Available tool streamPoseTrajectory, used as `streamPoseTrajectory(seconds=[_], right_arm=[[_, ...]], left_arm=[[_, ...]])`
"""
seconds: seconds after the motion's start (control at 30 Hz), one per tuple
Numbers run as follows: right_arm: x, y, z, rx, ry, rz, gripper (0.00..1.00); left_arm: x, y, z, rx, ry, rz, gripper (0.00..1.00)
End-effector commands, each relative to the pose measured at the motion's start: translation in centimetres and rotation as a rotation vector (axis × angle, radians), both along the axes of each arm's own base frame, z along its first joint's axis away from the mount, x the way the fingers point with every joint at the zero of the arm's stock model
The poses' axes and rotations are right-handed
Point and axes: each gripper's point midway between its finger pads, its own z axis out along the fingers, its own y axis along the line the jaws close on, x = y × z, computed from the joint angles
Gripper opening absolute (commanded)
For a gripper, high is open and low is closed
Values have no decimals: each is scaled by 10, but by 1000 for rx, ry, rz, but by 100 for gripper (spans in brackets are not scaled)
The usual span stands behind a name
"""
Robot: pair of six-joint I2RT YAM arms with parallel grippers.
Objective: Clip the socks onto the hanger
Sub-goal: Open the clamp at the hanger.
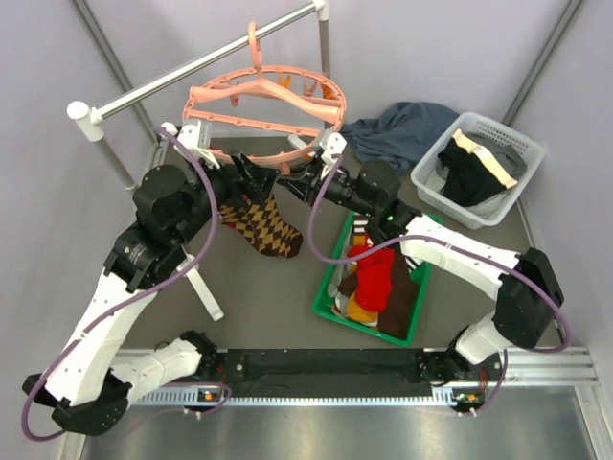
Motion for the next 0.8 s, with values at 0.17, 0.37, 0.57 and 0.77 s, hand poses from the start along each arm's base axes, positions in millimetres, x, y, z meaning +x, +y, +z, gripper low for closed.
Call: streamPoseTrajectory(seconds=[0.17, 0.37, 0.57, 0.77], right_arm=[[-19, 10, 29, 28, 37, 50, 0], [-28, 17, 24, 7, 64, 72, 0], [-19, 13, 16, -3, 72, 18, 0], [-18, 15, 13, -11, 87, 17, 0]], left_arm=[[-19, -11, 30, -68, -70, -109, 87], [-17, -15, 17, -62, -30, -119, 84], [-11, 35, 9, 23, -35, 125, 86], [-25, 21, 15, -6, -85, 14, 87]])
